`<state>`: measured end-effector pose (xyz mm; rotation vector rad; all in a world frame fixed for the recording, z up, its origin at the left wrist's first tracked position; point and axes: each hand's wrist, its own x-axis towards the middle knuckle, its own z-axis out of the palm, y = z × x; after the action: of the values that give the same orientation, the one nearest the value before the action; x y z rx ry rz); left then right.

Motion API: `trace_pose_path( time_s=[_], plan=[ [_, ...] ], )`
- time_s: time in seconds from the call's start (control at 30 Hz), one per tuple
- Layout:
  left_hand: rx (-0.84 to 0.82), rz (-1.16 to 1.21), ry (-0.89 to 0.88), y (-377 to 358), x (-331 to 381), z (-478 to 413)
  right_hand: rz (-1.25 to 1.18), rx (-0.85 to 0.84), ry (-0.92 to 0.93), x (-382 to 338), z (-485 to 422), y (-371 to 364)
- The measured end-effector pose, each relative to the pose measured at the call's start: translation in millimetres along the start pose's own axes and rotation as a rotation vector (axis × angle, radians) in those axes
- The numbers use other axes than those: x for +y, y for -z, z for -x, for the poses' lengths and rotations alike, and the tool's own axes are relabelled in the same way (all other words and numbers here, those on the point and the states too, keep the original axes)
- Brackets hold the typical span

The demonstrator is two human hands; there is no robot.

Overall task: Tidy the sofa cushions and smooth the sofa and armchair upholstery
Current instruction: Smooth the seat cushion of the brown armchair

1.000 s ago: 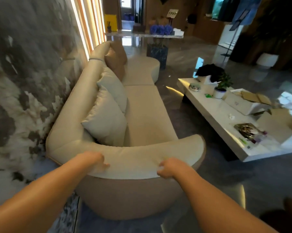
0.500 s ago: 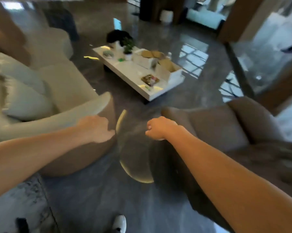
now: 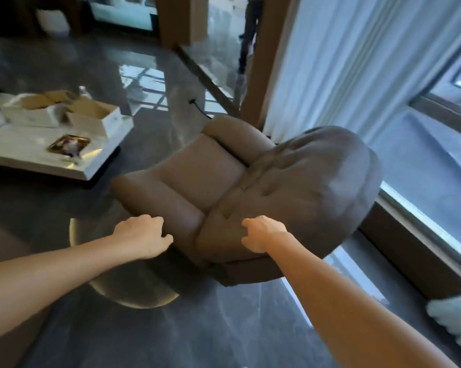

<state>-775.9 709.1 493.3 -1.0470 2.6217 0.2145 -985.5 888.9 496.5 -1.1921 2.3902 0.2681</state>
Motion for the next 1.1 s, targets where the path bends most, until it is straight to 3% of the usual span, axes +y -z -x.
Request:
trace_pose_path(
  time_s=[0.2,0.37,0.47,0.63,0.87,1.1],
  plan=[
    [-0.028,-0.056,-0.117,0.3,148.6,-58.7,-0.040,0.138,-0.063,139.0,-15.0,-9.9],
    [-0.049,0.078,-0.065,12.9,296.7,-106.0,-0.002,0.277,-0.018,279.2,-43.9,8.7],
    [-0.028,0.118,-0.080,17.5,332.8,-116.0,0.073,0.305,0.026,317.6,-56.2,15.7],
    [-0.080,0.233,-0.055,8.0,398.1,-165.4,0.205,0.372,0.298,370.0,-124.0,34.5],
    [-0.199,0.208,0.026,-22.5,442.5,-232.8,0.167,0.397,0.607,430.4,-230.2,69.7],
    [-0.305,0.320,0.124,4.3,496.9,-261.1,0.151,0.337,0.835,478.4,-295.3,114.6]
  ],
)
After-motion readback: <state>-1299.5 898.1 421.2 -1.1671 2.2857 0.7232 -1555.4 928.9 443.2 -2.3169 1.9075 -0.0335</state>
